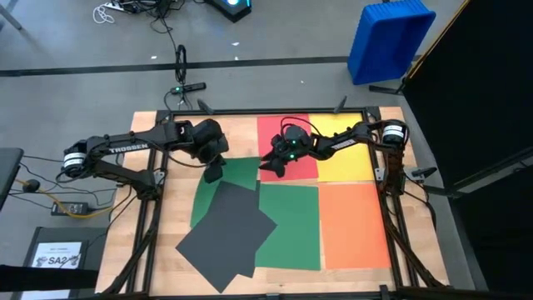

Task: Organize paper
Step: Stack the green colored paper on top of the green colored papers

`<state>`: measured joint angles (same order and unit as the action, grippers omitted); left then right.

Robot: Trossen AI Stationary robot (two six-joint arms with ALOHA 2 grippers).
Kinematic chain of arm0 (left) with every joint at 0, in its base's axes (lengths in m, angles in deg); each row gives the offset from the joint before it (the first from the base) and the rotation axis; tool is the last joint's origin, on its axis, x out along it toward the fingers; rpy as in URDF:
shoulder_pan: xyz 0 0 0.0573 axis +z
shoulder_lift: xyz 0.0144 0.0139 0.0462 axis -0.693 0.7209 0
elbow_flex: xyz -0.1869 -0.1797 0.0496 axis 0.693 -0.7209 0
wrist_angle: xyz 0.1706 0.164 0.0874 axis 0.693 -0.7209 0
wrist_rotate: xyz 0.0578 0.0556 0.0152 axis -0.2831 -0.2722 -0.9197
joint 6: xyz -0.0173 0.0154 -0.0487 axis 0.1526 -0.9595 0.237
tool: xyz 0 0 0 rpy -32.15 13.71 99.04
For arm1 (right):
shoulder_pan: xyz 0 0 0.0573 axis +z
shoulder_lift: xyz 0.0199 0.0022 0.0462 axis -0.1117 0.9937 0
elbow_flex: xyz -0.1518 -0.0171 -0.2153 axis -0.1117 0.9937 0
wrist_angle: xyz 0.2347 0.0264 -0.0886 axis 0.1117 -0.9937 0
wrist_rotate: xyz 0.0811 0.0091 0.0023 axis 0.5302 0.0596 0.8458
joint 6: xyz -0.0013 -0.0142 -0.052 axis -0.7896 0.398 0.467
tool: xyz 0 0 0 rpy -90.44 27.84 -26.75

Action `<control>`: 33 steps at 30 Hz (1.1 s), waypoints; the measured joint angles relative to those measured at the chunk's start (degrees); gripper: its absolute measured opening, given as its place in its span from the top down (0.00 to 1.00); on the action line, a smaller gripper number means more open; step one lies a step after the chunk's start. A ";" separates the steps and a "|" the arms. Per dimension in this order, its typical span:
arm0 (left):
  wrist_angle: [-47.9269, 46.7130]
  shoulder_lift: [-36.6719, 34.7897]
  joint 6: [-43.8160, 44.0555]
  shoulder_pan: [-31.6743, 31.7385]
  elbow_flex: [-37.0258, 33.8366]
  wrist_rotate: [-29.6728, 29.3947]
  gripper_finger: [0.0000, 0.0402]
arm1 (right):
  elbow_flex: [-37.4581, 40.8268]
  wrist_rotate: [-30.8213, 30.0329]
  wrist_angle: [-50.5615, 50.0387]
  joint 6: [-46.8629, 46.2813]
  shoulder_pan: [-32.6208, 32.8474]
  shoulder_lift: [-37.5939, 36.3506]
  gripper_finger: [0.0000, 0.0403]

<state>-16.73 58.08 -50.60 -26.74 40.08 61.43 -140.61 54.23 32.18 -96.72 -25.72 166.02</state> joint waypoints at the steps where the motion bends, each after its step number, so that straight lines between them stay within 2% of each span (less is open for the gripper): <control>1: -0.35 -0.01 -0.01 -0.08 0.35 -0.12 1.00 | -0.02 -0.10 -0.32 0.20 -0.29 0.00 0.42; 12: -0.40 0.00 -0.11 -0.42 0.54 -0.33 1.00 | -0.02 2.38 1.06 1.22 0.55 0.00 0.44; 15: -0.33 0.00 -0.12 -0.42 0.54 -0.33 1.00 | -0.04 2.77 1.50 1.30 1.55 -0.02 0.47; 23: -0.31 0.00 -0.13 -0.42 0.54 -0.33 1.00 | -3.81 1.38 1.42 3.45 3.60 0.00 0.70; 29: -0.33 0.00 -0.14 -0.42 0.54 -0.35 1.00 | -8.27 2.14 -6.27 7.51 3.90 0.00 0.95; 33: -0.33 0.00 -0.34 -0.42 0.54 -0.33 1.00 | -9.40 1.45 -12.63 10.46 4.20 0.02 0.99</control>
<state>-17.06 58.08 -50.94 -27.16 40.62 61.10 -150.00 55.68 19.55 -86.25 -21.52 166.05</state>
